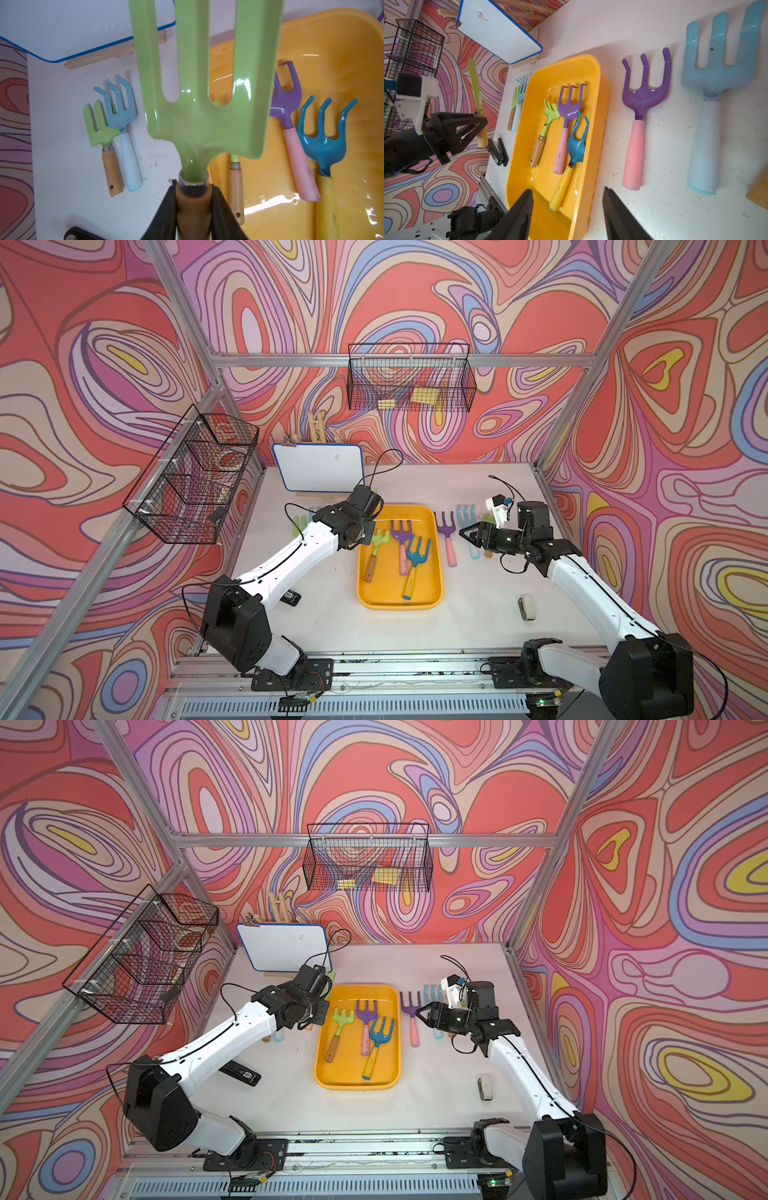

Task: Take the hand rake out of the storage box
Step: Place the rake at the center of the board.

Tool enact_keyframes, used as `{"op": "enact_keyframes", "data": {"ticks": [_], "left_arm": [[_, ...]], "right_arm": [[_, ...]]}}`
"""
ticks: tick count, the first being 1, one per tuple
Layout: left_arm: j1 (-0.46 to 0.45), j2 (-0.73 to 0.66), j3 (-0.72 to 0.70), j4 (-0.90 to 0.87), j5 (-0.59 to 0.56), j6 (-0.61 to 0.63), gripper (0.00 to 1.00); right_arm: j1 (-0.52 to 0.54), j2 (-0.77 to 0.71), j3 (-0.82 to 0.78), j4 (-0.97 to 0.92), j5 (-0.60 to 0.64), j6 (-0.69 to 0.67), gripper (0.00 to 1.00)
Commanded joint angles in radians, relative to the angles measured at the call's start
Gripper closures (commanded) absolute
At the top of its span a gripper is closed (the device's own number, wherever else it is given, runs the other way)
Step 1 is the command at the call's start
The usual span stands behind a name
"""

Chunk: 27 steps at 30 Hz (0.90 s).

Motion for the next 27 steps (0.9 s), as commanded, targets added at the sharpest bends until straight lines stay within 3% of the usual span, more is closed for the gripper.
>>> {"op": "enact_keyframes", "data": {"ticks": [1,14,27], "left_arm": [[0.040,-0.016,-0.024,0.033,0.013,0.023,0.86],[0.165,0.050,-0.080,0.103,-0.019,0.044,0.88],[0.238,0.245,-0.026,0.135,0.032,0.073,0.88]], "right_arm": [[0.013,-0.008,-0.014,0.026,-0.016,0.003,0.41],[0.032,-0.014,-0.017,0.037,-0.038,0.006,0.41],[0.035,-0.012,-0.017,0.035,-0.030,0.004,0.41]]}}
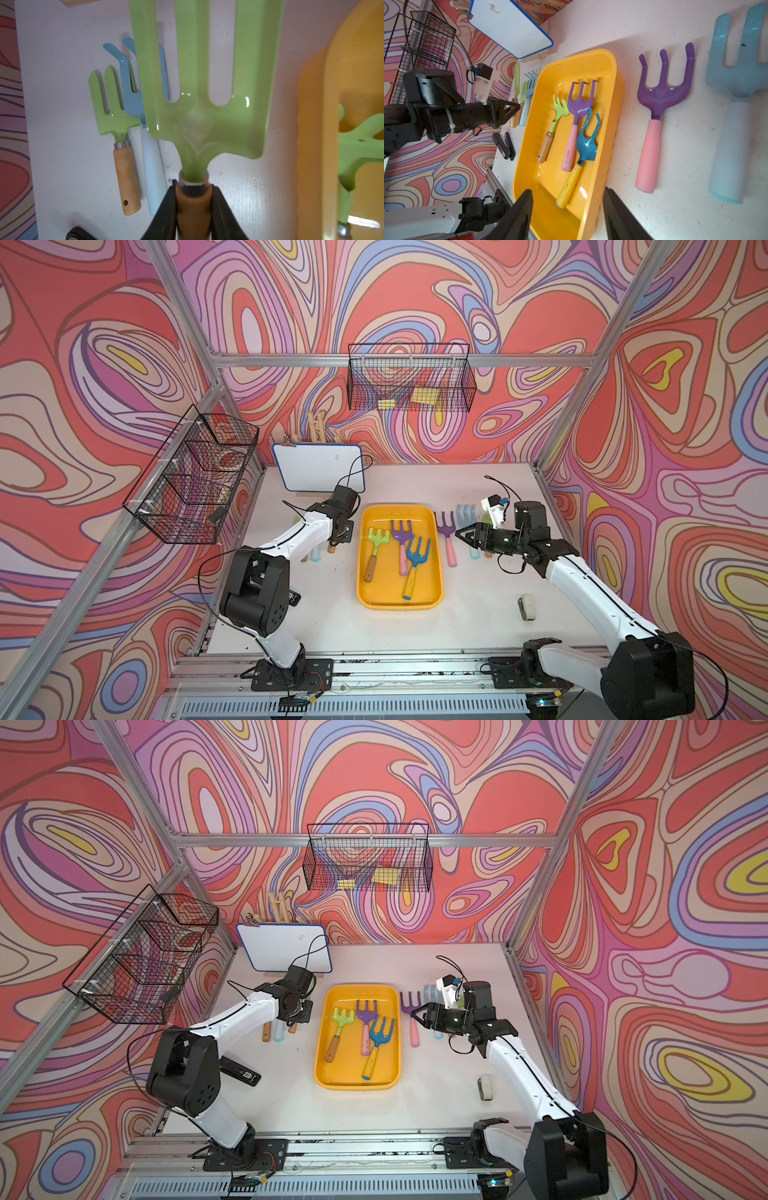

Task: Take the hand rake out of the storage box
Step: Place the rake at the center of the board.

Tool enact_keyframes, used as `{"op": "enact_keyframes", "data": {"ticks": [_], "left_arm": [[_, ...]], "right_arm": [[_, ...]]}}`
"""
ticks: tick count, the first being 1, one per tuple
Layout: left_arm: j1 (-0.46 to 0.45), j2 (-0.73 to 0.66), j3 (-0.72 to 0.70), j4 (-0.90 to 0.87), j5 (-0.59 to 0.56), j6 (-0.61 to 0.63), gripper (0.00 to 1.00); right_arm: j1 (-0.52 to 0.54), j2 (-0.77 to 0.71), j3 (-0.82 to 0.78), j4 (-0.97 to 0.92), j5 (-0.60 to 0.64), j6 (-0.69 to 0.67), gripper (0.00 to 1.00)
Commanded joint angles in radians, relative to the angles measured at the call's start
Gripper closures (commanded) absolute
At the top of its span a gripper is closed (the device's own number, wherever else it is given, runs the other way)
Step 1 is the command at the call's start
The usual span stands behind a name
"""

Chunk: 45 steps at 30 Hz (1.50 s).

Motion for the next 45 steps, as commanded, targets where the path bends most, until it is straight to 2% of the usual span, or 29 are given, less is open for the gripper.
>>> {"op": "enact_keyframes", "data": {"ticks": [1,9,16,34,45], "left_arm": [[0.020,0.052,0.039,0.021,0.024,0.019,0.88],[0.048,0.165,0.068,0.033,0.065,0.030,0.88],[0.063,0.211,0.102,0.018,0.067,0.037,0.87],[0.068,0.266,0.154,-0.059,0.111,0.025,0.83],[0.075,0.257,0.143,-0.092,0.087,0.008,0.82]], "right_arm": [[0.009,-0.014,-0.016,0.014,0.000,-0.004,0.41],[0.011,-0.008,-0.015,0.013,0.006,-0.005,0.40],[0.014,-0.010,-0.014,0.011,0.010,-0.007,0.40],[0.015,-0.012,-0.015,0.009,0.014,-0.008,0.40],[0.017,-0.010,-0.014,0.008,0.014,-0.008,0.39]]}}
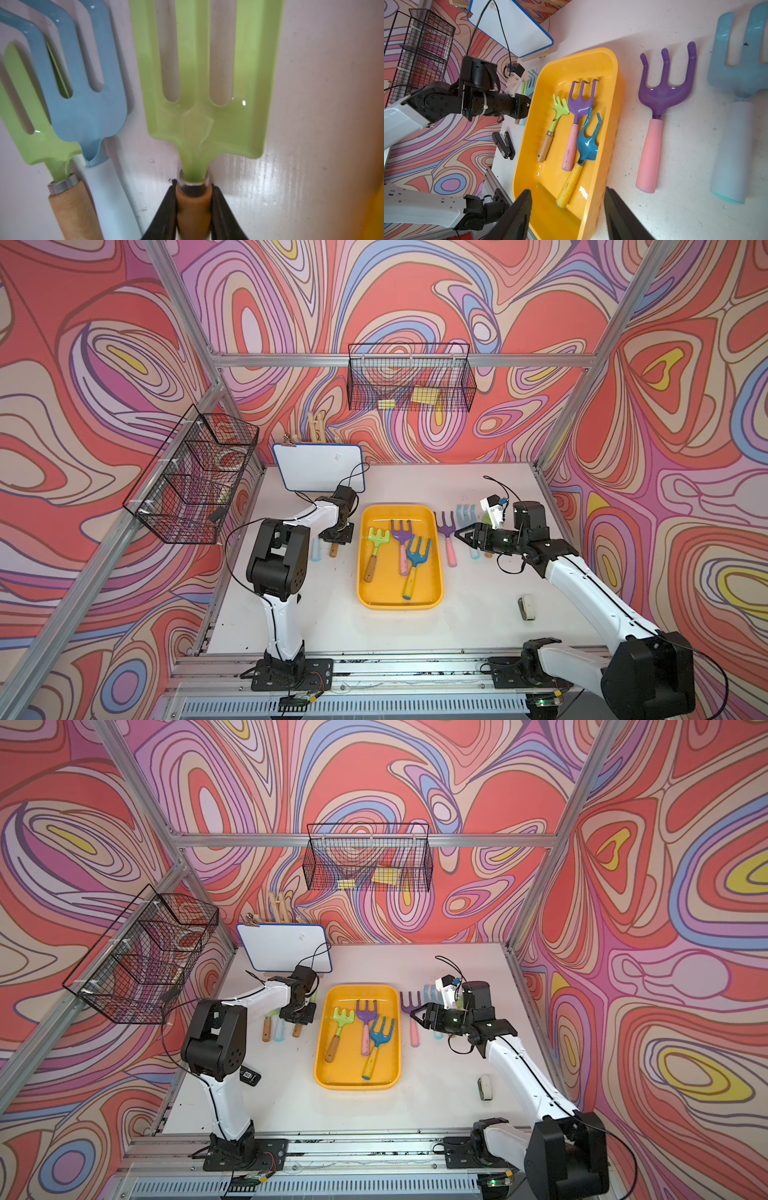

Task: Take the hand rake out of the storage box
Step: Place the rake at the center of the board.

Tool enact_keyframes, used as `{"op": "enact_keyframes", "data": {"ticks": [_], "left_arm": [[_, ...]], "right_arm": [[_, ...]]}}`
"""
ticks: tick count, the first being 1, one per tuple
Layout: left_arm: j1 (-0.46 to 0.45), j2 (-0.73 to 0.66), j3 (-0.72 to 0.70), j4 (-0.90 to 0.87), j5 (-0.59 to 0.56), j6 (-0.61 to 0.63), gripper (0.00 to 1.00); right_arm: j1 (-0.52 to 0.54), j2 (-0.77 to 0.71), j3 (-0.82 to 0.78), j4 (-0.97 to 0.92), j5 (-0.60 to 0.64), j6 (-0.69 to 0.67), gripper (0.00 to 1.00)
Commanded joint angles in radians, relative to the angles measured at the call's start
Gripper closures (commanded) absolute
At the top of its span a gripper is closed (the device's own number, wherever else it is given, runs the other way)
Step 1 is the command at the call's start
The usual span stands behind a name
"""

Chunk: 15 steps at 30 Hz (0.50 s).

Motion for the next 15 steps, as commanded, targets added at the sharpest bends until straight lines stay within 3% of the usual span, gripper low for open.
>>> {"op": "enact_keyframes", "data": {"ticks": [1,11,15], "left_arm": [[0.013,0.003,0.004,-0.035,-0.012,-0.010,0.82],[0.031,0.005,-0.002,-0.053,-0.041,-0.016,0.79],[0.030,0.000,-0.009,-0.051,-0.045,-0.015,0.69]], "right_arm": [[0.008,-0.010,-0.014,0.009,0.007,-0.009,0.39],[0.009,-0.009,-0.015,0.010,0.007,-0.008,0.39],[0.013,-0.006,-0.013,0.011,0.009,-0.009,0.38]]}}
